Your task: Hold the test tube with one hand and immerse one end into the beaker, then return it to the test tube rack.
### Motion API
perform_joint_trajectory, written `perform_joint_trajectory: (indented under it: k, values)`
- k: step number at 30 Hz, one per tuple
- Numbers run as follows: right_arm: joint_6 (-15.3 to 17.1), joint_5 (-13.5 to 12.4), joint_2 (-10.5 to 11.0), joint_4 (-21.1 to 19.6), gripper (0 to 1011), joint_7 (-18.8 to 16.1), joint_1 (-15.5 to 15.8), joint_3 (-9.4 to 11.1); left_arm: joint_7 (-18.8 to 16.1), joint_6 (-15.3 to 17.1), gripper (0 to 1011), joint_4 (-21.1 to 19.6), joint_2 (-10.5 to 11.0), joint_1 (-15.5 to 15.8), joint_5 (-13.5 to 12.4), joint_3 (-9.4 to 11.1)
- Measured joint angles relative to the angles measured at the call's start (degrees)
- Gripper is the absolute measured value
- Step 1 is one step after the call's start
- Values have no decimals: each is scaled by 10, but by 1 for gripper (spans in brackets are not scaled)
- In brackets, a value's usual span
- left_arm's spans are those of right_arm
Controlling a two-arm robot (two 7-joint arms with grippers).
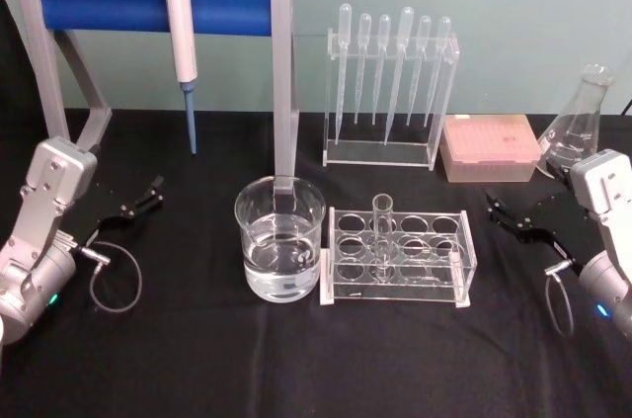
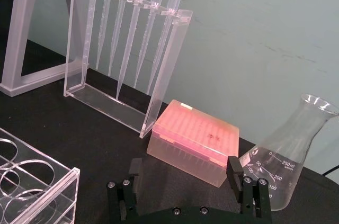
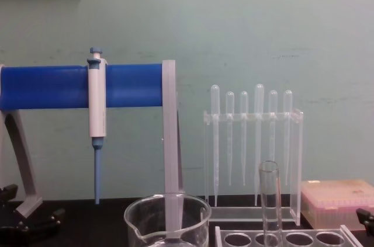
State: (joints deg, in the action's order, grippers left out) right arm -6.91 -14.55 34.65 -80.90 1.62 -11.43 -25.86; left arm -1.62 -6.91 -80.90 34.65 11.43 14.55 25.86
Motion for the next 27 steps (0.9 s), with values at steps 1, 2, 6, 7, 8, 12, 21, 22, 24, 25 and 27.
perform_joint_trajectory:
  k: [1, 2, 6, 7, 8, 12, 21, 22, 24, 25, 27]
  values:
    - [0, 0, 0, 0, 1003, 0, 0, 0, 0, 0, 1000, 0, 0, 0, 0, 0]
    - [0, 0, 0, 0, 1003, 0, 0, 0, 0, 0, 1000, 0, 0, 0, 0, 0]
    - [0, 0, 0, 0, 1003, 0, 0, 0, 0, 0, 1000, 0, 0, 0, 0, 0]
    - [0, 0, 0, 0, 1002, 0, 0, 0, 0, 0, 1000, 0, 0, 0, 0, 0]
    - [0, 0, 0, 0, 1003, 0, 0, 0, 0, 0, 1000, 0, 0, 0, 0, 0]
    - [0, 0, 0, 0, 1003, 0, 0, 0, 0, 0, 1000, 0, 0, 0, 0, 0]
    - [0, 0, 0, 0, 1002, 0, 0, 0, 0, 0, 1000, 0, 0, 0, 0, 0]
    - [0, 0, 0, 0, 1003, 0, 0, 0, 0, 0, 1000, 0, 0, 0, 0, 0]
    - [0, 0, 0, 0, 1003, 0, 0, 0, 0, 0, 1000, 0, 0, 0, 0, 0]
    - [0, 0, 0, 0, 1003, 0, 0, 0, 0, 0, 1000, 0, 0, 0, 0, 0]
    - [0, 0, 0, 0, 1003, 0, 0, 0, 0, 0, 1000, 0, 0, 0, 0, 0]
